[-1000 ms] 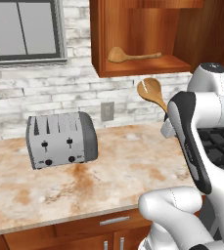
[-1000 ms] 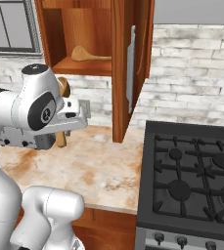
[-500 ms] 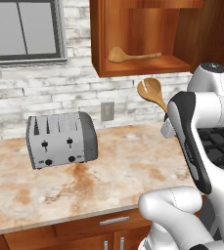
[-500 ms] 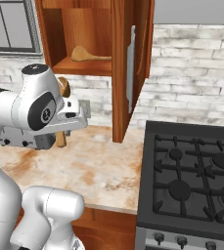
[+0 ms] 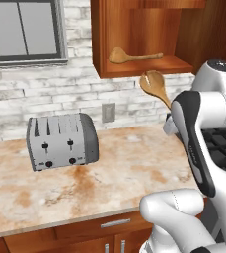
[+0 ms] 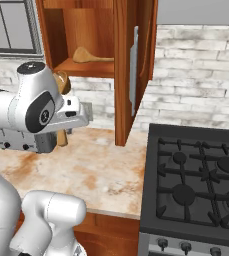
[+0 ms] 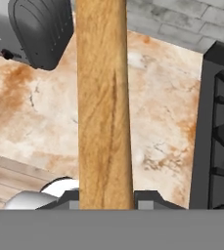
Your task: Organize the utensils by type. Pick up the wooden spoons from the counter and place them in the open cabinet. Then pick up the metallic utensils from the counter and place them in the open drawer.
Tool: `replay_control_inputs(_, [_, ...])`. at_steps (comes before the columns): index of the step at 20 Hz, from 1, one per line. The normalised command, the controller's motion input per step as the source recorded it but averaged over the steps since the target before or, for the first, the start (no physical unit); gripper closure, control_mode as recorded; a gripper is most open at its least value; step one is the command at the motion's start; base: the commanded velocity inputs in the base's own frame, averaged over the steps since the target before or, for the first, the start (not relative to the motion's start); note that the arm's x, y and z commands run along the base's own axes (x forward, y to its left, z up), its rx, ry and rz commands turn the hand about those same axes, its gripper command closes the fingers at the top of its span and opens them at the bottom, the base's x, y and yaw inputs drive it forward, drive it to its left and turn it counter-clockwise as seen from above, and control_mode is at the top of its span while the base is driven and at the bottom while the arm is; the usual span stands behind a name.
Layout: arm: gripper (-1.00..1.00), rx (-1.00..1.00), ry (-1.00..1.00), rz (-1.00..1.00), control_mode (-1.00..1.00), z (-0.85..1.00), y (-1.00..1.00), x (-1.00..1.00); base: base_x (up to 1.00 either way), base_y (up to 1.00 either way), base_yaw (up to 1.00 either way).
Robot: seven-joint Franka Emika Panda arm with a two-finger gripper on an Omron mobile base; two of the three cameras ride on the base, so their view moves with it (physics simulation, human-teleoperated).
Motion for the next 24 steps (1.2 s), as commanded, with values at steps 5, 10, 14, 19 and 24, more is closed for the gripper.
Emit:
replay_control_inputs(5, [1.0, 0.0, -0.1, 0.0, -1.0, 0.11, -0.03, 0.0, 0.0, 0.0, 0.0])
replay_control_inputs(10, [1.0, 0.01, -0.01, -0.01, -1.0, 0.0, -0.06, 0.0, 0.0, 0.0, 0.0])
replay_control_inputs(14, [1.0, -0.06, -0.05, -0.04, -1.0, 0.17, 0.0, 0.08, 0.0, 0.0, 0.0])
replay_control_inputs(19, [1.0, -0.1, -0.01, -0.04, -1.0, 0.23, -0.01, 0.18, 0.0, 0.0, 0.0])
replay_control_inputs(24, [1.0, -0.11, 0.0, 0.0, -1.0, 0.12, -0.17, 0.33, 0.0, 0.0, 0.0])
